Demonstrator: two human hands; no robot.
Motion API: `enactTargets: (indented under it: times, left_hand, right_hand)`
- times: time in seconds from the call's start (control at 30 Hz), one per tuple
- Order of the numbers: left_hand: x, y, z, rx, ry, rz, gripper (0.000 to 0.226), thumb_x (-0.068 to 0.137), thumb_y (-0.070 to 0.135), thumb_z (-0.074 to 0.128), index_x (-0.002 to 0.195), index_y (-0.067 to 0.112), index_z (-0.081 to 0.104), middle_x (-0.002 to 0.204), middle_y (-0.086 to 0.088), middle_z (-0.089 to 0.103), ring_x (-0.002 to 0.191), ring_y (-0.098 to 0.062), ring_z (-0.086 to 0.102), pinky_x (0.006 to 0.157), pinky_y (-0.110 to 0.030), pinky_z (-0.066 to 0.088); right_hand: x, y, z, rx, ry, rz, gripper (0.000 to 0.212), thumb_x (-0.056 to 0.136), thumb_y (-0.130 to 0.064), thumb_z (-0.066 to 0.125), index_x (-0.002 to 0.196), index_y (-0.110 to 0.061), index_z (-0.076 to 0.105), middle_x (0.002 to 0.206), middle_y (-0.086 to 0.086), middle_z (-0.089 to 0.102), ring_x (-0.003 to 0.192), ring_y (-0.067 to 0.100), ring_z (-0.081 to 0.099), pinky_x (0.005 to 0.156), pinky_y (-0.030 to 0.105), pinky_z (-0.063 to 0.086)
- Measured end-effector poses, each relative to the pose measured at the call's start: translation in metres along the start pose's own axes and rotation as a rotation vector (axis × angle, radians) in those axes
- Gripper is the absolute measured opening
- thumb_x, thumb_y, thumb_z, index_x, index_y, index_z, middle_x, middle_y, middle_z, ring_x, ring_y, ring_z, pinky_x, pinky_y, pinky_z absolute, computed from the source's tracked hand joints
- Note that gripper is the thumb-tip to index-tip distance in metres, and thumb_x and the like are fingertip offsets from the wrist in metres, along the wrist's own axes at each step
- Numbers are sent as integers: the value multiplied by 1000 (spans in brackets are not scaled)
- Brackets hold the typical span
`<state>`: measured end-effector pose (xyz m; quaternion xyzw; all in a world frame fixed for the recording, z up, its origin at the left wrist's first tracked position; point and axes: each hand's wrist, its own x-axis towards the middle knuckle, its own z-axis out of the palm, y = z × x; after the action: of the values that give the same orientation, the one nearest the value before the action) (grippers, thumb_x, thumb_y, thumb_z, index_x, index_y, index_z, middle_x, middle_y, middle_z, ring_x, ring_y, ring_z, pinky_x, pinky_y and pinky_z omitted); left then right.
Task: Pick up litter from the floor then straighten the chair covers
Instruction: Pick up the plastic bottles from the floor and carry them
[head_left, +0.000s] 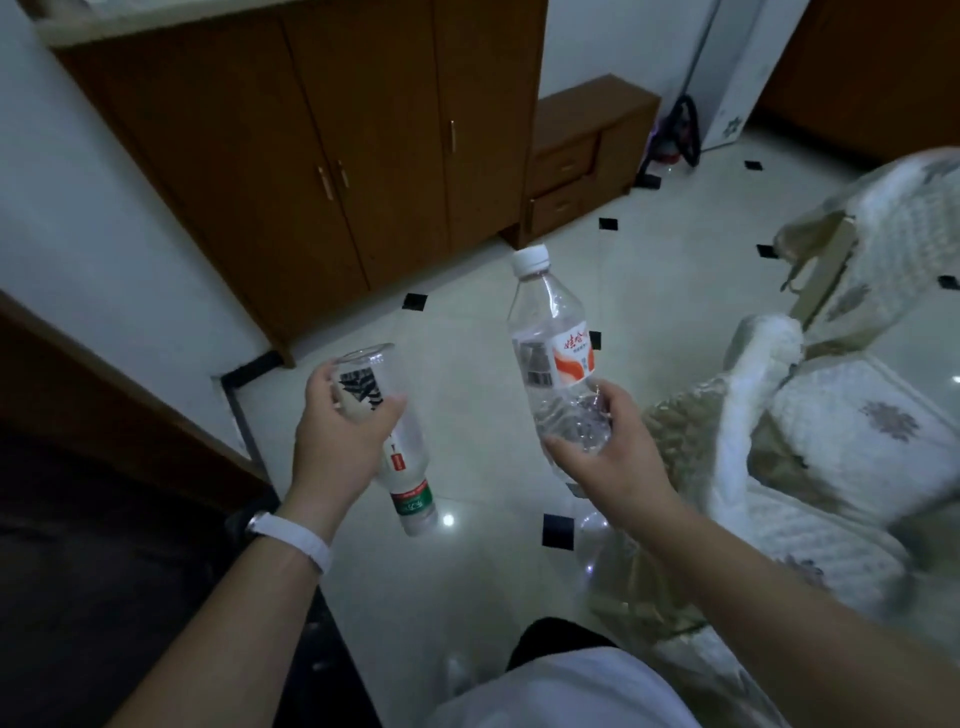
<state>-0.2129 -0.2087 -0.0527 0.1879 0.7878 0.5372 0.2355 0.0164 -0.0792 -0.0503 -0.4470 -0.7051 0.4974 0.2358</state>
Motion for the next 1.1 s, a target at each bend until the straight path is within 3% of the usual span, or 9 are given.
enactTargets:
  times: [0.1,0.33,0.43,0.63,0.77,0.93,1.0,1.1]
  left_hand:
    - [38,0,7,10,-24,-5,61,83,26,77,133,34,44,112,14,64,97,-5,63,84,-39,56]
    - [145,8,47,65,-99,-11,56,84,20,75,129,34,46,105,18,64,85,11,63,67,-17,51]
    - [203,28,67,106,-109,-17,54,84,21,75,128,33,46,106,17,64,84,10,63,57,-10,50]
    - [317,90,112,146,-147,60,66,83,24,76,138,30,40,111,19,61,97,0,62,76,-27,54]
    - [366,119,150,137,-206,109,69,83,26,76,141,28,39,117,16,62,101,1,61,81,-28,52]
    - [428,144,209,140,-310,170,69,82,19,77,139,24,39,107,23,60,85,22,57,74,-15,45]
    - [455,153,231,141,-355,190,71,82,19,78,141,24,38,107,21,60,87,21,56,75,-15,46]
    - [502,169,260,130,-444,238,68,82,20,78,137,27,40,107,25,60,92,16,59,75,-16,47]
  right_hand:
    - [43,-2,16,9,28,5,53,75,-26,80,109,-46,44,104,-20,58,89,-7,60,78,23,51]
    - [177,2,55,58,-15,57,55,77,-36,78,119,-42,42,111,-19,58,94,-9,58,72,11,47]
    - [246,-1,62,78,-14,74,58,76,-36,79,120,-43,41,115,-15,58,100,-3,59,78,20,51]
    - [359,-19,39,85,69,73,61,74,-34,80,123,-38,45,115,-17,59,103,0,59,80,20,49]
    - [408,-31,13,79,147,85,55,76,-28,79,116,-41,44,105,-20,60,89,-12,59,71,8,43]
    - [458,-22,-7,60,247,122,53,74,-29,79,109,-48,44,114,-14,56,101,-5,57,79,16,44]
    - [480,-17,-12,51,275,145,50,74,-29,79,104,-50,44,112,-16,56,101,-4,56,80,17,44]
    - [520,-16,-17,41,346,172,52,75,-24,79,103,-48,43,106,-24,54,95,-16,52,77,10,39]
